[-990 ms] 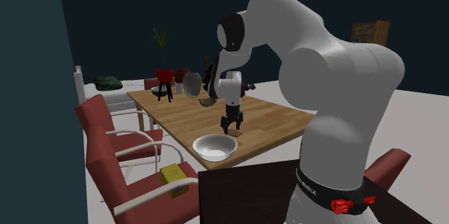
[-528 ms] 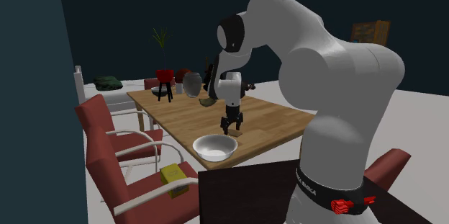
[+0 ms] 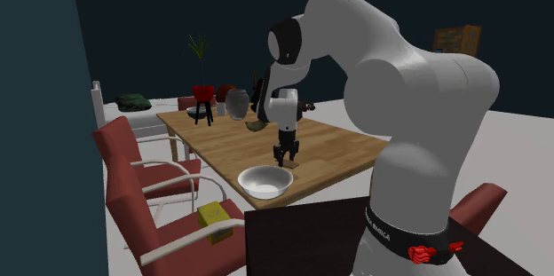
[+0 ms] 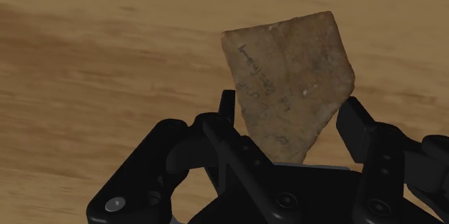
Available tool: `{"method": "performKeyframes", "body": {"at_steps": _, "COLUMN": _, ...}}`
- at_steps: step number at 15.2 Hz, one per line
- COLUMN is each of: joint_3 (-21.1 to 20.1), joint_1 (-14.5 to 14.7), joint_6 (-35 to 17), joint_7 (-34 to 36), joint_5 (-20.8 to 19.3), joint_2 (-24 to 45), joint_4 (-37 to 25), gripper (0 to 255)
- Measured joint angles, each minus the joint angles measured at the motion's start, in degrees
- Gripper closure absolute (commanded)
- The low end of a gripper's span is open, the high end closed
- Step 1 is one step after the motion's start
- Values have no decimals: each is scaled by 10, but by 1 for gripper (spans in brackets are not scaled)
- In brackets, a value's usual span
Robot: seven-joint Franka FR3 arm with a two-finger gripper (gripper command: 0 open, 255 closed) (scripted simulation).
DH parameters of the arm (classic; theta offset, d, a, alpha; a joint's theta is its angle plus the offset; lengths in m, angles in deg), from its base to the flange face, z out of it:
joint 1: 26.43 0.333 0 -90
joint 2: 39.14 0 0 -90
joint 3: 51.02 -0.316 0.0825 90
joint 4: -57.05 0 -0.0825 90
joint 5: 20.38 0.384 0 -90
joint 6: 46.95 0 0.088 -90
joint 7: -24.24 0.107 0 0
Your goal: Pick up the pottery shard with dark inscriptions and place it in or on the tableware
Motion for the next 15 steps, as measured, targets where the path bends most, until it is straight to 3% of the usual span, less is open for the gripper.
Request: {"method": "performKeyframes", "body": {"at_steps": 15, "joint_3": 21, "joint_1": 17, "joint_6": 41, "joint_7": 7, "joint_5": -16, "joint_2": -78, "joint_4": 39, "gripper": 255}}
